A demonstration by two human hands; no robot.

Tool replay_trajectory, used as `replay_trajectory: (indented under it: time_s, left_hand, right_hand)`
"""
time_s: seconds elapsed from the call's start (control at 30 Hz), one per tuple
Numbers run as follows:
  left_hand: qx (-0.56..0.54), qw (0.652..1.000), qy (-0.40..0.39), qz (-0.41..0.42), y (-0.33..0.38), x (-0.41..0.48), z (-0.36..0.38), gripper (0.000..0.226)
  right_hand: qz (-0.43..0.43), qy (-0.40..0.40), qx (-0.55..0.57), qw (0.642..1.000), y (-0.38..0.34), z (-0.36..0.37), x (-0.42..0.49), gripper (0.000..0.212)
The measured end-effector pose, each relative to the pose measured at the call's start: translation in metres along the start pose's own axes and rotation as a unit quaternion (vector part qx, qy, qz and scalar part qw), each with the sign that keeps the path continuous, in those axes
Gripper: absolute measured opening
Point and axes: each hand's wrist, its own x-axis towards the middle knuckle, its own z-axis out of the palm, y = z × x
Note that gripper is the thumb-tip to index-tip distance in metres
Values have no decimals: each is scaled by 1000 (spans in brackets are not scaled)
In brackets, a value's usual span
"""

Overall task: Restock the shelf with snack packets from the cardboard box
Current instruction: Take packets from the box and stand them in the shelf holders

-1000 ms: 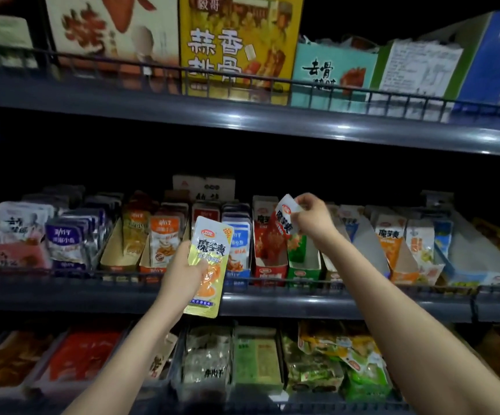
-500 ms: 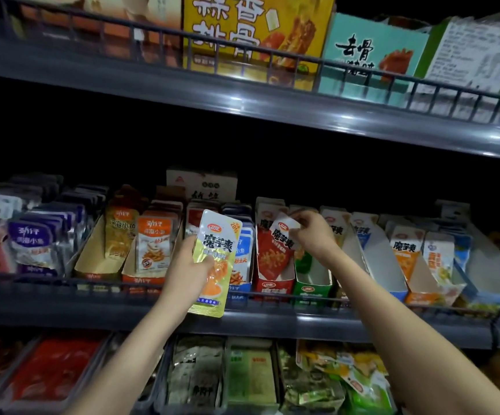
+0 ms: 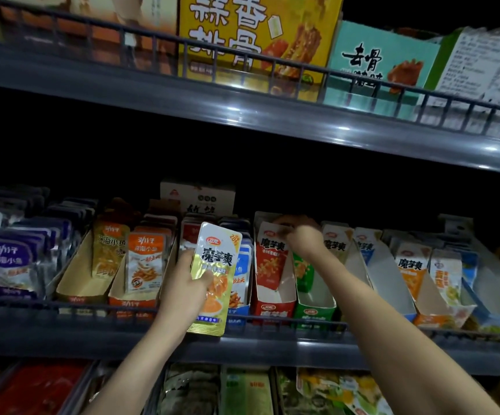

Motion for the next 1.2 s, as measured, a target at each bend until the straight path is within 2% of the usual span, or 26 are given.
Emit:
replay_trajectory:
  time_s: [0.13,0.3,0.4,0.53,0.6,0.67,0.77,0.87,0.97,1.07,1.2]
  left_hand:
    - [6,1000,3,5,2,-2,6,47]
    - [-1,1000,0,1,3,-4,8,46]
    - [-4,1000,0,-2,4,-6,7,49]
    - [-5,1000,0,-3,2,-5,7,49]
    - [-3,1000,-2,-1,2,-5,9,49]
    - [3,1000,-8,7,3,-7,11,50]
    - [-11,999,-35,1,5,-12,15,48]
    - [-42,994,-96,-10,8,-21,22,40]
    - [-35,986,-162,-20,8,-30,35,39]
    - [-35,976,-214,-30,8,-41,53,37]
    - [27,958,-284,17,12,-51,78,29]
  right_hand:
    - [25,15,-39,999,2,10,4,31]
    - [13,43,-1,999,3,12,8,26]
    - [37,43,-19,998,7,16,8,28]
    - [25,107,-4,994,13,16,4,34]
    - [13,143,14,990,15,13,-3,27]
    - [51,152,57,985,13,7,-19,18]
    - [81,78,223,968,-5,-13,-58,31]
    - [96,-56,400,910,-27,-32,-99,44]
    - [132,-124,483,857,-27,-39,-126,45]
    - [159,-135,501,840,-14,-46,-144,33]
    - [171,-76,485,855,16,-73,-159,25]
